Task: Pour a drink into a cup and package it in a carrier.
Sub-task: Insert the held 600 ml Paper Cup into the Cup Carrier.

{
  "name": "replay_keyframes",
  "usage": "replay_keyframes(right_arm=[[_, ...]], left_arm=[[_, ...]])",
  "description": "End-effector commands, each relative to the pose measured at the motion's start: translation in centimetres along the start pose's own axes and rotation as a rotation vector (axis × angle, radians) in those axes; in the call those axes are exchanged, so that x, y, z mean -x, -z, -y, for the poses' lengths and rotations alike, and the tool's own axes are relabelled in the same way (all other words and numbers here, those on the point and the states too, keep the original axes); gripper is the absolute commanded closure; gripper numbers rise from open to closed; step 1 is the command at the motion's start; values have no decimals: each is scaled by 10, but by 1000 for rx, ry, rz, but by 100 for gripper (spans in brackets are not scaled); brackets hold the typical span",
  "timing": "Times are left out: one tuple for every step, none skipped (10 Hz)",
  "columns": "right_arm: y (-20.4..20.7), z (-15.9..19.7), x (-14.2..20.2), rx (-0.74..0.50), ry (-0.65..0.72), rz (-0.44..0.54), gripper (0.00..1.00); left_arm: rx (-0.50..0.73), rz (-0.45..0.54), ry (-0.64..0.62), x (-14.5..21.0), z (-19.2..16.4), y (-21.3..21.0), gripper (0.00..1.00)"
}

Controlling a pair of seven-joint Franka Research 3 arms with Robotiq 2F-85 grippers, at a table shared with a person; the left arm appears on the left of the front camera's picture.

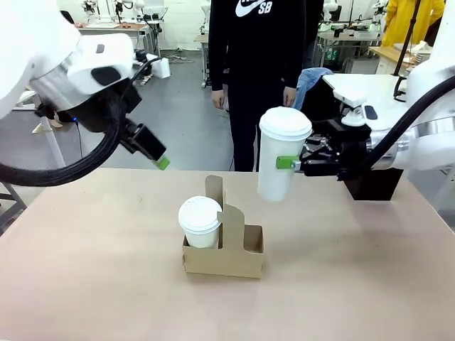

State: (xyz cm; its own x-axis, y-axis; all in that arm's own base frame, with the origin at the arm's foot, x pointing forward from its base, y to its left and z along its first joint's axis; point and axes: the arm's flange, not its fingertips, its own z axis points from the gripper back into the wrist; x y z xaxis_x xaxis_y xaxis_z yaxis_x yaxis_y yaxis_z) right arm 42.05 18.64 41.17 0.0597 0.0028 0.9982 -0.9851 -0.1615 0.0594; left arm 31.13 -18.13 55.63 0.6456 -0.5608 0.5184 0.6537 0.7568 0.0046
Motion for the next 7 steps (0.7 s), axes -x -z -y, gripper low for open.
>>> replay_keyframes(right_arm=[[13, 3, 13, -76, -43, 6, 20], [21, 7, 23, -107, -30, 10, 20], [29, 11, 31, -133, -19, 19, 20], [36, 13, 41, -170, -9, 33, 20], [42, 15, 50, -196, -1, 36, 20], [46, 16, 57, -204, -3, 44, 20], [49, 19, 64, -220, 2, 43, 20]], left_arm=[[-31, 28, 48, 38, -27, 2, 0], [-7, 27, 50, 57, -42, 4, 0], [47, 52, 66, 69, -55, 4, 0], [73, 76, 95, 84, -62, 5, 0], [95, 58, 118, 99, -71, 8, 0], [124, 83, 135, 107, -79, 7, 0], [117, 89, 163, 111, -84, 8, 0]])
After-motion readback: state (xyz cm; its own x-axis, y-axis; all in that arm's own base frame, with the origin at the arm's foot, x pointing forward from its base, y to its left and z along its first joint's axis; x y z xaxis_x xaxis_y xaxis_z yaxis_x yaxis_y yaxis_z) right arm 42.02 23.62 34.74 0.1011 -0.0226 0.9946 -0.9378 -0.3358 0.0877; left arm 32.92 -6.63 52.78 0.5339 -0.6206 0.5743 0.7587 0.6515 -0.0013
